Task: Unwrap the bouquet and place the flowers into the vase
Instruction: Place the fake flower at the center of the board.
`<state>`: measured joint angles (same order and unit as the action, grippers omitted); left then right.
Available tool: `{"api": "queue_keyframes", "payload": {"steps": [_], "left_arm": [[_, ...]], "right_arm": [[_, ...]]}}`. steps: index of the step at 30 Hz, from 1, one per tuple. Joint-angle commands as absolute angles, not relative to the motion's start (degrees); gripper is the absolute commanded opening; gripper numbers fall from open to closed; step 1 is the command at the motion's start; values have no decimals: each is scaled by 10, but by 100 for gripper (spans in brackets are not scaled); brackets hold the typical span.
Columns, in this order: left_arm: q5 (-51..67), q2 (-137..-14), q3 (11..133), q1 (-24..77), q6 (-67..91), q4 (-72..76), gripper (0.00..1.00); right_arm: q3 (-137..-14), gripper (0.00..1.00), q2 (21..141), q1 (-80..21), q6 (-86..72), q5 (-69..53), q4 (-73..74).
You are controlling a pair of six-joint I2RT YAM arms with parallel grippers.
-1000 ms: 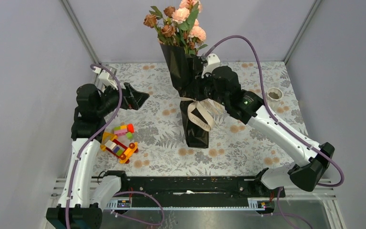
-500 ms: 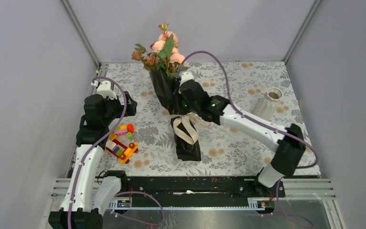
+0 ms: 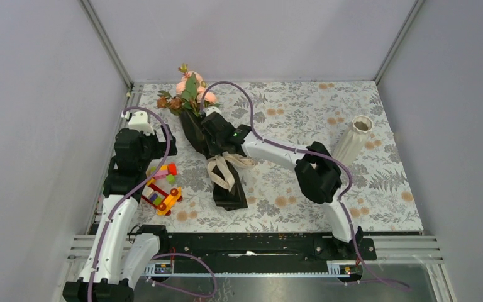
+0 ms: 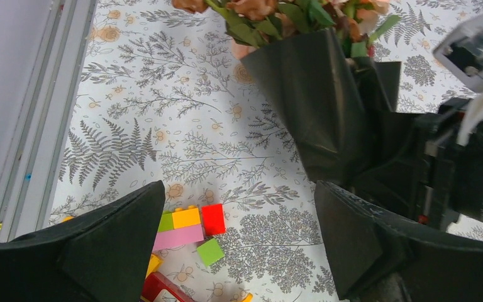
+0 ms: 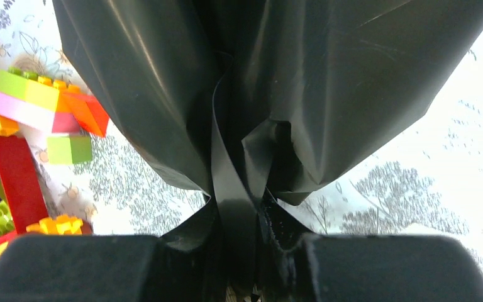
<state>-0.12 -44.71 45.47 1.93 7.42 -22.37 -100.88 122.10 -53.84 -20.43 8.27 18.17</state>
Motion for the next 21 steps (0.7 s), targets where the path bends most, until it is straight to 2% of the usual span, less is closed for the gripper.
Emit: {"api": "queue_keyframes", "payload": {"steps": [1,5,8,9,10,21], "left_arm": [[-27,-444,454,26,63,-186,99],[-23,-448,454,29,63,-186,99],[-20,-450,454,29,64,-186,99],[-18,-450,454,29,65,-186,99],[-16,-449,454,30,65,-185,99],[-7,-445,453,30,66,-183,99]], "right_arm": [[-1098,0,1260,-542,-174,88,188],[-1117,0,1292,-543,-178,94,198],[-1123,19,1302,-542,-181,95,198],[-1125,30,1303,-542,-181,94,199],[-1128,36,1305,-542,-180,92,198],[-1166,68,1289,-542,-150,79,220]]}}
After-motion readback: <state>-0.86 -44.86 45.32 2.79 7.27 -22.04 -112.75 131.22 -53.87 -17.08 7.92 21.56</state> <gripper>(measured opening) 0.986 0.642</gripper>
